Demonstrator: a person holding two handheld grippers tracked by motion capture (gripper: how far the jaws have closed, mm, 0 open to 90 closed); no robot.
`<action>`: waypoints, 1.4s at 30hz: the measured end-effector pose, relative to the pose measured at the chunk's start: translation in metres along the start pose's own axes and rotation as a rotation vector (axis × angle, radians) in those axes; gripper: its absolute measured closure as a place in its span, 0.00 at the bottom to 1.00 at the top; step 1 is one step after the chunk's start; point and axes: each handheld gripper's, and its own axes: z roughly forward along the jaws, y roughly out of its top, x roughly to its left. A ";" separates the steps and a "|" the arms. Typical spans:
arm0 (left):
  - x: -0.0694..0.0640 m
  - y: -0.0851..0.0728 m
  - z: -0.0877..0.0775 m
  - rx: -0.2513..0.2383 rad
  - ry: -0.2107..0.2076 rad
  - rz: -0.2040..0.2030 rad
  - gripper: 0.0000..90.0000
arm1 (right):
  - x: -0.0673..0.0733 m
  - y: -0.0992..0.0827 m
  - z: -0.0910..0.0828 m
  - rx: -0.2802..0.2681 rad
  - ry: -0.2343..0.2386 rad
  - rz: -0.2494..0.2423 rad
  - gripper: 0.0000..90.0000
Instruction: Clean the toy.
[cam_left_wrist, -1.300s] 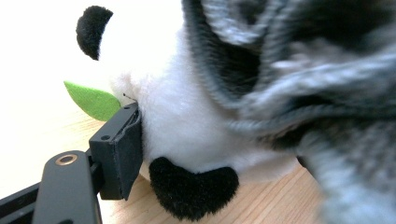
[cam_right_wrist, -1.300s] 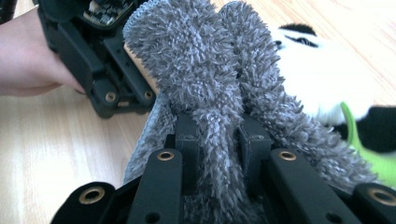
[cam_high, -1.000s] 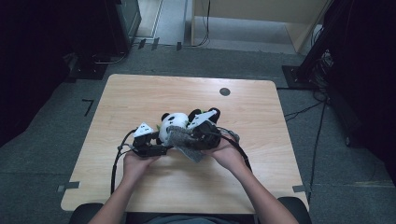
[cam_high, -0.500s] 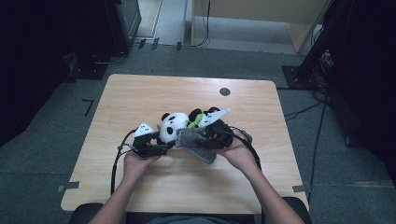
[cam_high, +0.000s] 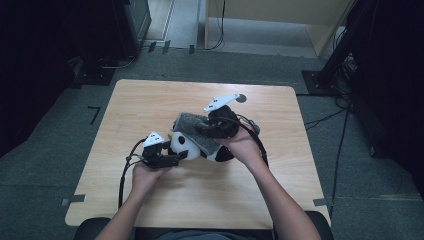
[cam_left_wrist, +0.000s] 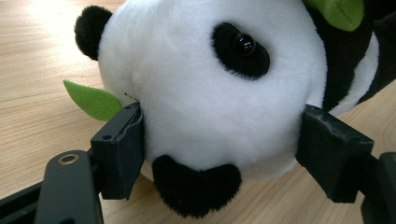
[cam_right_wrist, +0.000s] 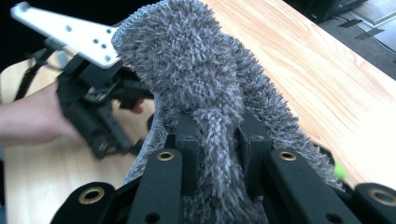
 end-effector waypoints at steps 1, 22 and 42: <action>0.000 0.000 0.000 0.000 0.001 0.001 0.25 | 0.000 0.000 0.000 0.000 0.000 0.000 0.83; -0.001 0.000 0.000 0.021 0.004 0.002 0.25 | 0.019 -0.013 0.061 0.140 0.018 -0.055 0.83; -0.001 0.000 0.001 0.038 0.006 -0.004 0.25 | 0.020 -0.053 0.024 0.134 0.077 -0.053 0.84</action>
